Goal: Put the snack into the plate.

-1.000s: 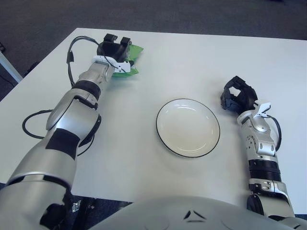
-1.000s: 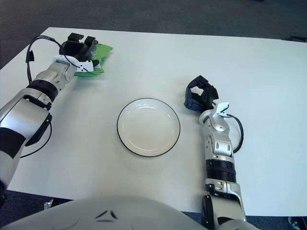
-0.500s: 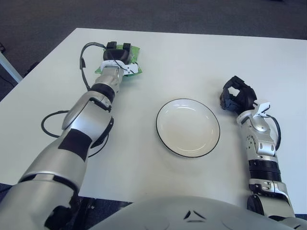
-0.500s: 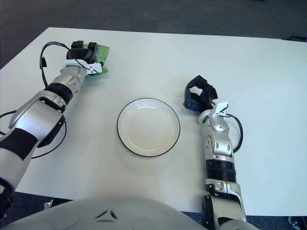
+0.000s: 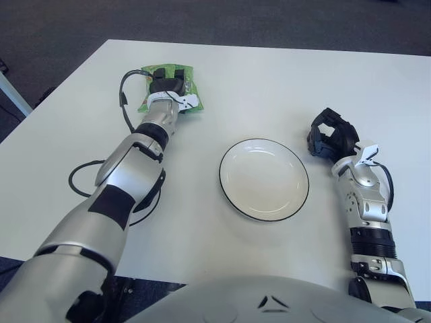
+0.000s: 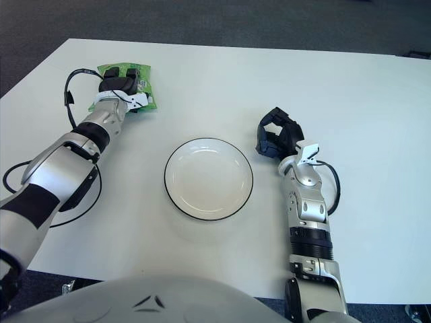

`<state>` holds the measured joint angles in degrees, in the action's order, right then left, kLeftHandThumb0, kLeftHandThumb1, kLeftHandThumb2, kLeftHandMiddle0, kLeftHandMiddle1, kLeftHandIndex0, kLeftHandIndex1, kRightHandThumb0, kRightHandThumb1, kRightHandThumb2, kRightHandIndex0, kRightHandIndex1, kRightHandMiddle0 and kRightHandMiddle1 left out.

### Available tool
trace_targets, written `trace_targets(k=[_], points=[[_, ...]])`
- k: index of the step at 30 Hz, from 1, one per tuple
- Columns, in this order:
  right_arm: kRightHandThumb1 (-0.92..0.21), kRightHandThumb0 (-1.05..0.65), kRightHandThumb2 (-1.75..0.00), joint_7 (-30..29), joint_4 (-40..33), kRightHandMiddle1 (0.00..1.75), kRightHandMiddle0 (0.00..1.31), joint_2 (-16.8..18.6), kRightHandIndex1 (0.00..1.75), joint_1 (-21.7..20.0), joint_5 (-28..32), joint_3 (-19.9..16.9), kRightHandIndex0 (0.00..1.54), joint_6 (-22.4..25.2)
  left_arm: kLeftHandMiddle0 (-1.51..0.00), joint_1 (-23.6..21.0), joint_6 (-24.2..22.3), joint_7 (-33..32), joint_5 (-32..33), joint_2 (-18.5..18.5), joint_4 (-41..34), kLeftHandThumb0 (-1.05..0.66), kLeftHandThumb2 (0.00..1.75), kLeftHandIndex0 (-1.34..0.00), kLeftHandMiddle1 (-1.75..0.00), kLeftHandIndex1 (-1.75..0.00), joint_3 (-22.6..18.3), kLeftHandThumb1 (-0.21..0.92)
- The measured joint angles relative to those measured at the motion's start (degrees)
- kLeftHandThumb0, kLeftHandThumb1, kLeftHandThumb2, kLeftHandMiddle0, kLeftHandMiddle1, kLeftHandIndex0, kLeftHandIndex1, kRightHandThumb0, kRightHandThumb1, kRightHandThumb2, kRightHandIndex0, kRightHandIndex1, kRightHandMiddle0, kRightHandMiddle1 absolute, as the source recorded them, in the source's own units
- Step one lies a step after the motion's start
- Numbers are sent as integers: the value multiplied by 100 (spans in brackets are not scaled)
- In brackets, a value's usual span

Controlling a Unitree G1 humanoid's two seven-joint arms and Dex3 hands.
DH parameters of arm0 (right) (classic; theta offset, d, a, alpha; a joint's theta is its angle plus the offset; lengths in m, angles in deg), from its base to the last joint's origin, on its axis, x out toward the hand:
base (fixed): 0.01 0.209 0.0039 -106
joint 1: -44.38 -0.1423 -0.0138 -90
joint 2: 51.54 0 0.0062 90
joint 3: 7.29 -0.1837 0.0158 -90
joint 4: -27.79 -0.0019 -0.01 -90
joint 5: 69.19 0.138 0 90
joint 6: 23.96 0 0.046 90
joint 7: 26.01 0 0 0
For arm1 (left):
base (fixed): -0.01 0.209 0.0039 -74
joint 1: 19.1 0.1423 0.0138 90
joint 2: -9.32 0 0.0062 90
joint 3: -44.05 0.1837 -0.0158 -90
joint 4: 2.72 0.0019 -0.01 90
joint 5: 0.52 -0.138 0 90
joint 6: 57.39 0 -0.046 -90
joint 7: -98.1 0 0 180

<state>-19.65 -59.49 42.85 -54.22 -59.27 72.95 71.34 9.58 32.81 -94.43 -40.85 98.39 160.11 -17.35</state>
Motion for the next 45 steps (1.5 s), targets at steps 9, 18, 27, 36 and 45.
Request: trace_targets(k=[9,18,27,36,45], points=[[-40,-45,-122,12,-66,175,55,-17,175,53,12,8,132,20,-14,766,2068,-118,246,767,-734,-91,118,0,-85,-93,-108,92],[-40,-45,-122,11,-75,175,55,-28,175,57,10,7,132,12,-16,1092,3392,533,804,1312,-1087,-85,117,0,-95,-107,-452,92],[-39,-46,-123,-10,-101,175,55,-29,175,72,6,16,132,71,-19,1461,5377,1345,1282,1854,-1170,-78,116,-1,-85,-121,-622,92],[-39,-46,-123,-28,-146,175,56,-29,175,77,7,22,132,148,-30,2006,6559,2399,2338,2128,-1426,-67,113,-16,-88,-128,-949,92],[-39,-46,-123,17,-139,175,55,-44,175,39,9,16,132,79,-57,2141,6907,4315,4222,2073,-1554,-60,104,-53,-119,-148,-1081,91]])
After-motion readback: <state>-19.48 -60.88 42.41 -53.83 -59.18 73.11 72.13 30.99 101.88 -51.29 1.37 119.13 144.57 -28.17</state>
